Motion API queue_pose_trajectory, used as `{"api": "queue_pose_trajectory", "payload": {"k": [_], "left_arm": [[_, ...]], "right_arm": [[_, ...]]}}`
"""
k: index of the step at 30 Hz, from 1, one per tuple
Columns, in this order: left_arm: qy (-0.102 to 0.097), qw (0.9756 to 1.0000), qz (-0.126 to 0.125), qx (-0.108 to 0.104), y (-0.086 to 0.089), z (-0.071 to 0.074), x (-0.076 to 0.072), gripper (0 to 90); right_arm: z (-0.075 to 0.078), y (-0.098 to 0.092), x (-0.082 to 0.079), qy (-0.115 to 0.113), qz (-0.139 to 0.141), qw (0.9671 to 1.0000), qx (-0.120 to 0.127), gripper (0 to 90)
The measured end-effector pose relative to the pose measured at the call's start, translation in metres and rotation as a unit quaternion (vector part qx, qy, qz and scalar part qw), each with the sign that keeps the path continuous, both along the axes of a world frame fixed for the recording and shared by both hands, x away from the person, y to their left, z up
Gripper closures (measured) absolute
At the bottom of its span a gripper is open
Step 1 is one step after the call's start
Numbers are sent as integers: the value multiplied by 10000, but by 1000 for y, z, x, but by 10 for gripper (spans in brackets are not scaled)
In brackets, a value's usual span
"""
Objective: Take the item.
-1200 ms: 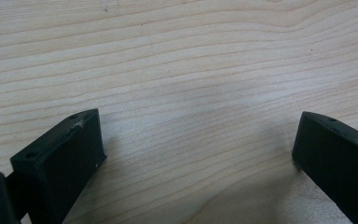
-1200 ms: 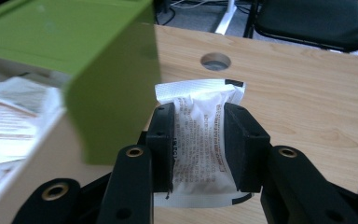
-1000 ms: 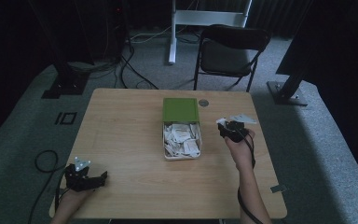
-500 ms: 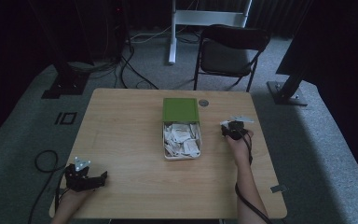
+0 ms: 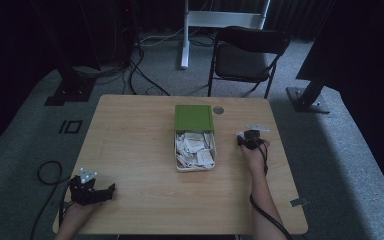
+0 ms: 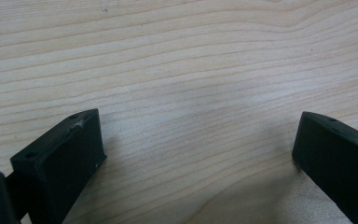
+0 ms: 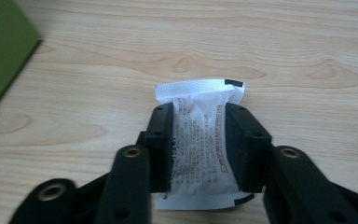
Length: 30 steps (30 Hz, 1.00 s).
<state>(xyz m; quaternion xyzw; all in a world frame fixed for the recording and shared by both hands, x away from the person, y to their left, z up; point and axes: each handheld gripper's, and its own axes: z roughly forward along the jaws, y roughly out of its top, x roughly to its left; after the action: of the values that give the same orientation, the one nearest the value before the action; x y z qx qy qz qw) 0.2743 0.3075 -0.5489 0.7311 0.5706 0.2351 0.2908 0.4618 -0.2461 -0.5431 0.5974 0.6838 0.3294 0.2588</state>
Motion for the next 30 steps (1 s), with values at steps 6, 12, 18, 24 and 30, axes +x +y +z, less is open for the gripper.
{"api": "queue_pose_trajectory", "payload": {"k": [6,12,18,24,30], "left_arm": [[1,10000,0,1,0,0,0,27],[1,10000,0,1,0,0,0,27],[1,10000,-1,1,0,0,0,27],[1,10000,-1,1,0,0,0,27],[0,10000,0,1,0,0,0,27]], "right_arm": [[7,0,-4,-57,11,9997,241,422],[12,-3,-10,-72,107,9994,330,346],[13,-10,-23,-111,157,9991,381,189],[8,-17,-37,-80,149,9990,423,156],[5,-20,-51,-48,208,9986,488,135]]}}
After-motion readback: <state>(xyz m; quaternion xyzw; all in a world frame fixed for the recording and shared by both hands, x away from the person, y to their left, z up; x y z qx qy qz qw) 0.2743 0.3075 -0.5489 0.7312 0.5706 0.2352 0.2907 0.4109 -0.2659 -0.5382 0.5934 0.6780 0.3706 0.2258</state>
